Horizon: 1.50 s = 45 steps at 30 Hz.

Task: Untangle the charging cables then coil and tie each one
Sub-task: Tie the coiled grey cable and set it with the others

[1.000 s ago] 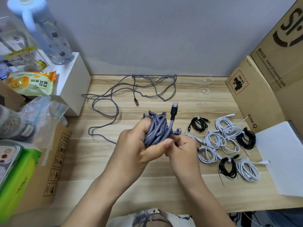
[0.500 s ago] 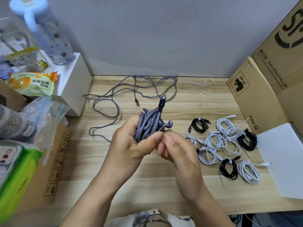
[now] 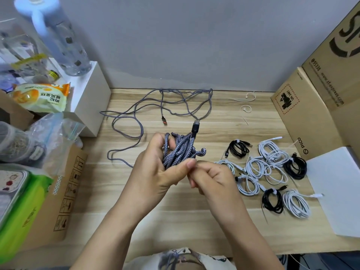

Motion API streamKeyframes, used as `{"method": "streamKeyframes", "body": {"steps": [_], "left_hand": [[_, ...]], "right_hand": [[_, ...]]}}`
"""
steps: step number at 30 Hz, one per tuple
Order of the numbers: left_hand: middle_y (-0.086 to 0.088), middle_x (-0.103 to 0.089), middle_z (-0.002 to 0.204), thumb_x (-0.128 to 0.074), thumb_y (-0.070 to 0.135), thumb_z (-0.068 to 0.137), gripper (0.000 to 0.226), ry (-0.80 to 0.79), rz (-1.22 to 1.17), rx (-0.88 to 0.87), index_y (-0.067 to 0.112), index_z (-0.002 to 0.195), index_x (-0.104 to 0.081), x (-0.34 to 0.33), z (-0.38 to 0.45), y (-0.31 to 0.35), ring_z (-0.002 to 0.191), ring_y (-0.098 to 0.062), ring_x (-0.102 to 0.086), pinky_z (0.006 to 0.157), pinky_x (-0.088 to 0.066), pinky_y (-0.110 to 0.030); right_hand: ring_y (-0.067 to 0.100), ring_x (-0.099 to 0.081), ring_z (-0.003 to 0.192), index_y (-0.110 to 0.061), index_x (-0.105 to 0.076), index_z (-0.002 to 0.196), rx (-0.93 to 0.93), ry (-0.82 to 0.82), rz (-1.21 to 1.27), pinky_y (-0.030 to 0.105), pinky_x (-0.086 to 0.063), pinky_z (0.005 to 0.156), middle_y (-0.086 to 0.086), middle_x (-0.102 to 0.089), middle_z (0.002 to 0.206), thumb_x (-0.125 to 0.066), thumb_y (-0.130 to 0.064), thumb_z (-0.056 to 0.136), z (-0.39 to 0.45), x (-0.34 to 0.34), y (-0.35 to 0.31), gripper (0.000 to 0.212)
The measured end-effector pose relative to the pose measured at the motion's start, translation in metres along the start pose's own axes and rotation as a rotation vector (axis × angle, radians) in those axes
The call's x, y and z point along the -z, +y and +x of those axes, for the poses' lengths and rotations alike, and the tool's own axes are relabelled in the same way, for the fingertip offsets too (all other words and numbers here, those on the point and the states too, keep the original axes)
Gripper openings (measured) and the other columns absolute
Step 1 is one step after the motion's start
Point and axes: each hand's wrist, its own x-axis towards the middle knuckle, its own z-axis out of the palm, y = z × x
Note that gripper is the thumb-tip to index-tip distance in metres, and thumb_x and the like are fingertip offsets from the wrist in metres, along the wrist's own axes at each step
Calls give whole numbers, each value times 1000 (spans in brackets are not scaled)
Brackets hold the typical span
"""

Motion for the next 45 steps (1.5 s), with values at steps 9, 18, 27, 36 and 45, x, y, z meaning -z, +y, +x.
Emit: {"method": "streamKeyframes", "body": {"steps": [9,18,27,36,45], "left_hand": [[4,-59,64,-72,35,65,39,-9,306,-29,24,80,-37,-3,-5,4,50,-3,-40,48,-35,-17],[9,-52,57,-67,41,68,42,-92,39,9,16,86,-39,7,-1,2,50,-12,-44,49,-37,-21],[7,-53,61,-68,41,68,35,-143,35,-10,24,82,-41,3,-3,2,53,-13,-44,50,-37,-24],[6,-53,61,-65,41,72,35,-177,77,-25,17,84,-42,2,-4,3,52,-9,-44,49,-35,-25],[2,-54,71,-58,48,75,32,-145,253,-44,19,90,-56,6,-5,0,61,-13,-46,54,-41,-31]], "right_hand": [[10,-43,54,-13,-62,57,-68,84,-107,36,-40,54,14,-52,49,-47,-51,51,6,-1,9,41],[2,-55,68,-26,-63,72,178,-177,6,16,-40,64,-14,-60,67,-46,-31,86,-8,6,-6,23],[8,-27,28,-9,-65,49,-216,-179,294,15,-21,34,2,-36,37,-60,-29,71,-10,8,-9,30],[9,-29,30,-13,-55,37,-214,-164,235,17,-24,37,0,-35,32,-60,-39,60,-10,10,-15,35],[2,-43,50,-25,-70,70,14,-48,-132,16,-35,50,-7,-54,54,-63,-49,68,-13,31,-23,25]]}}
